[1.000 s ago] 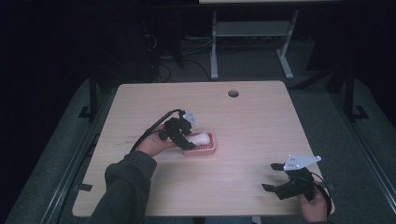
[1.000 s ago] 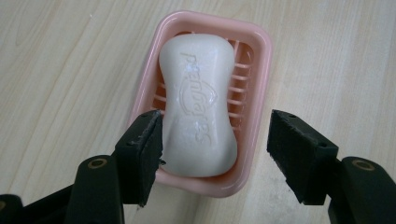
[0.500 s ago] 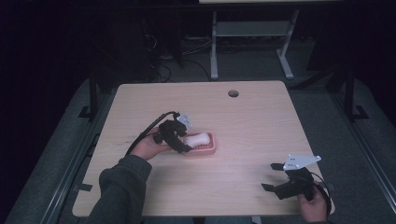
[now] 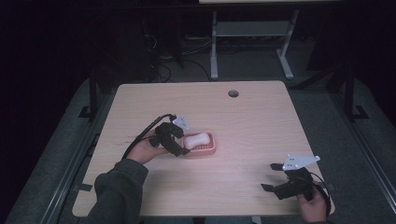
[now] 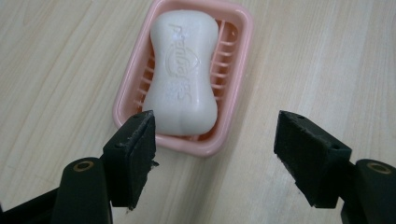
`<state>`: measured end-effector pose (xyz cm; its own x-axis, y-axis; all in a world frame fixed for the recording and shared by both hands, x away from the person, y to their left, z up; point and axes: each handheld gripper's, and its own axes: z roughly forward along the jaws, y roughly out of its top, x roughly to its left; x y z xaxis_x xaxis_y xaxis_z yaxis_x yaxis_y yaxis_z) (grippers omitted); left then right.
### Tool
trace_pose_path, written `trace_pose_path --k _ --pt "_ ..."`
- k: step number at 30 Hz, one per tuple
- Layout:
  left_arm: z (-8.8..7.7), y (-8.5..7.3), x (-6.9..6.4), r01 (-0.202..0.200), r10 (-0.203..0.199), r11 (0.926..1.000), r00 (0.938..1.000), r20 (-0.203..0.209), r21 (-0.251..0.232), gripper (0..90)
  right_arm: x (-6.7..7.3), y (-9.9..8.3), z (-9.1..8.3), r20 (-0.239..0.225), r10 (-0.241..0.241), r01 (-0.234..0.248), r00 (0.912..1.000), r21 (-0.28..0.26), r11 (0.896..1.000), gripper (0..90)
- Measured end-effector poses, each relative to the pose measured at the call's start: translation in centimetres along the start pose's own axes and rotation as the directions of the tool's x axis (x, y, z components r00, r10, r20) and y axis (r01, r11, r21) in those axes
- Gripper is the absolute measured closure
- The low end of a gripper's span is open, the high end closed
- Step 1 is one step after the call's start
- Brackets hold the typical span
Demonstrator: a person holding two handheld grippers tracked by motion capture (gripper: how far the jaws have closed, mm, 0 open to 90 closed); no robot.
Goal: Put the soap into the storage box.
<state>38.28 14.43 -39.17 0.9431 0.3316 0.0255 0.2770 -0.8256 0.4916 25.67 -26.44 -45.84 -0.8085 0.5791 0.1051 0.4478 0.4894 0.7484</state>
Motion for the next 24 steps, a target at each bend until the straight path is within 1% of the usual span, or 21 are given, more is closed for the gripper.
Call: trace_pose_path --k 1,2,3,5,7,10,15,16,17,18,19,21,22,23,24 --pt "0.0 -0.2 0.1 -0.002 0.002 1.0000 1.0000 -0.001 0.002 29.0 0.0 0.0 0.0 -0.001 -0.001 0.001 1.0000 0.001 1.000 14.2" --pt "0.0 -0.3 0.0 0.012 -0.012 0.9999 0.9999 0.001 -0.003 28.8 0.0 0.0 0.0 0.000 -0.001 0.001 1.0000 0.000 1.000 14.2" --pt "-0.1 -0.5 0.0 0.004 -0.004 1.0000 1.0000 0.000 -0.001 28.7 0.0 0.0 0.0 0.000 -0.001 0.001 1.0000 0.001 1.000 14.2" --pt "-0.2 -0.8 -0.1 0.018 -0.018 0.9998 0.9998 -0.001 -0.014 28.5 0.0 0.0 0.1 0.001 -0.002 0.002 1.0000 0.001 1.000 14.2" --pt "-0.3 -1.0 -0.2 0.008 -0.008 0.9999 1.0000 -0.002 -0.008 28.1 0.0 0.0 0.0 0.002 0.003 -0.003 1.0000 0.004 1.000 14.1" --pt "-0.3 -1.3 -0.5 0.015 -0.015 0.9998 0.9999 0.000 -0.011 27.8 0.0 0.0 0.0 0.006 0.004 -0.004 1.0000 -0.001 1.000 14.2" --pt "-0.4 -1.7 -0.8 0.005 -0.005 1.0000 1.0000 0.002 -0.004 27.1 0.0 -0.1 0.0 0.009 0.007 -0.007 0.9999 -0.002 1.000 14.2" --pt "-0.4 -1.8 -0.9 0.007 -0.007 0.9999 1.0000 0.001 -0.010 27.1 -0.1 -0.1 0.0 0.008 0.006 -0.006 0.9999 0.000 1.000 14.1" --pt "-0.4 -1.8 -0.9 0.001 -0.001 1.0000 1.0000 -0.003 -0.008 27.1 -0.1 -0.1 0.0 0.008 0.006 -0.006 0.9999 -0.001 1.000 14.2" --pt "-0.5 -1.9 -1.0 0.006 -0.006 0.9999 1.0000 -0.002 -0.010 26.9 -0.1 -0.1 -0.1 0.010 0.004 -0.004 0.9999 0.001 1.000 14.1" --pt "-0.5 -2.0 -1.0 0.002 -0.002 0.9999 1.0000 -0.004 -0.012 26.7 -0.1 -0.1 -0.1 0.007 0.012 -0.012 0.9999 0.001 1.000 14.2" --pt "-0.7 -2.2 -1.2 0.006 -0.006 0.9998 1.0000 -0.002 -0.020 26.8 -0.2 -0.1 -0.2 0.014 0.008 -0.008 0.9999 -0.001 1.000 14.2" --pt "-0.7 -2.3 -1.2 0.001 -0.001 0.9996 1.0000 -0.005 -0.027 26.8 -0.2 -0.2 -0.2 0.015 0.009 -0.009 0.9998 -0.002 1.000 14.2" --pt "-0.6 -2.4 -1.4 0.010 -0.010 0.9995 0.9999 -0.003 -0.031 26.7 -0.2 -0.2 -0.2 0.016 0.010 -0.010 0.9998 -0.002 1.000 14.2" --pt "-0.7 -2.5 -1.4 0.009 -0.009 0.9995 1.0000 -0.002 -0.031 26.8 -0.2 -0.2 -0.2 0.017 0.011 -0.011 0.9998 -0.001 1.000 14.2"
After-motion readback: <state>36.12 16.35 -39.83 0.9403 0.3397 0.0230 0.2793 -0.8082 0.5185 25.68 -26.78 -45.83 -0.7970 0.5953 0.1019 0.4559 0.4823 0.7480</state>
